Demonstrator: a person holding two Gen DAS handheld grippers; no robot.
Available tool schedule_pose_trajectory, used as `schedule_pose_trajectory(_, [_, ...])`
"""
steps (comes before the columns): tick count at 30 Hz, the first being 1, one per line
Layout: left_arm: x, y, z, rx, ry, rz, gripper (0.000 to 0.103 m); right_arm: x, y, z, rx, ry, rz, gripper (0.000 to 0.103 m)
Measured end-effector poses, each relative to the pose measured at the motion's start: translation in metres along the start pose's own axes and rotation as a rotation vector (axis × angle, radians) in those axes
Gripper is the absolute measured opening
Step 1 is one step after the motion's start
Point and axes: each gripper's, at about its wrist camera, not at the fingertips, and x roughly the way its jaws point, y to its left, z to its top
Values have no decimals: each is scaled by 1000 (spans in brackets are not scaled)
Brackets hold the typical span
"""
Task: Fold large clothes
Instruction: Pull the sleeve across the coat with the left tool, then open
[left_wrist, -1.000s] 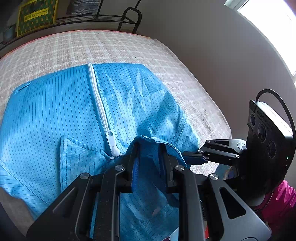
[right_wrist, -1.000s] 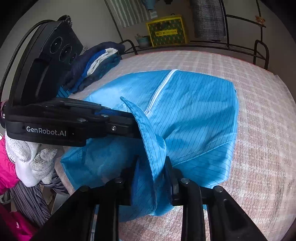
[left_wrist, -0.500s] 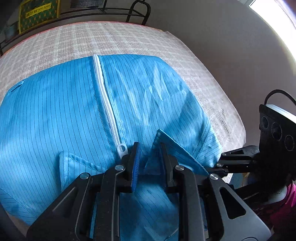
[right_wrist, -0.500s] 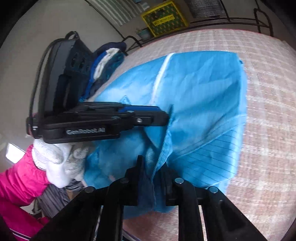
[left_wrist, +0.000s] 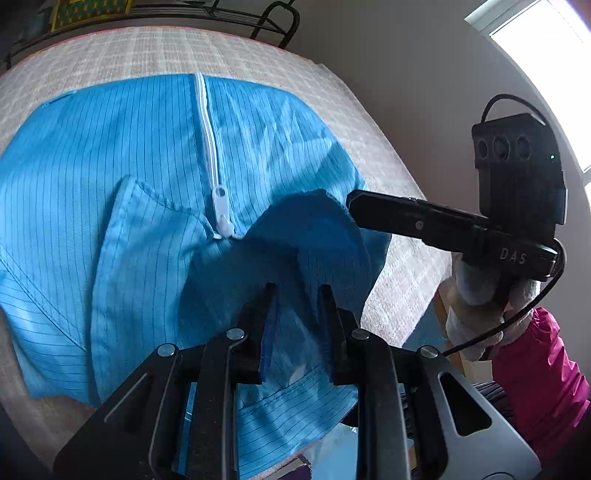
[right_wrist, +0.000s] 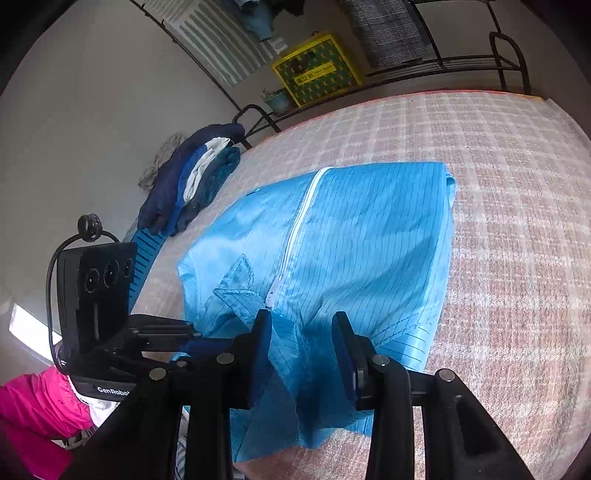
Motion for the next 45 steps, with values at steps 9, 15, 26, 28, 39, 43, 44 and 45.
schedule_pose_trajectory(9, [4, 4, 1, -45, -35, -18, 24, 2, 30, -4, -147, 46, 12, 60])
schedule_pose_trajectory(15, [12, 1, -1, -45, -27, -18, 24, 23, 7, -1, -64, 88, -79, 20])
schedule_pose_trajectory(26, [29, 17, 2, -175, -27, -137, 3, 32, -3, 8, 29, 72, -12, 21])
schedule_pose_trajectory(28, [25, 9, -1, -136, -46, -116, 0, 34, -3, 9, 40, 56, 2, 3])
schedule_pose_trajectory(39, [-1, -15, -16, -17, -83, -64, 0, 28, -16, 15, 127, 3, -116, 7])
schedule_pose_trajectory(43, [-26, -17, -18, -11, -86, -82, 0, 5, -18, 16, 130, -32, -208, 31])
schedule_pose_trajectory(44, [-42, -13, -18, 4, -121, -65, 0, -3, -18, 15, 115, -45, -240, 31])
schedule_pose_trajectory(45, [-58, -7, -17, 10, -167, -23, 2, -10, -20, 12, 105, -61, -287, 31])
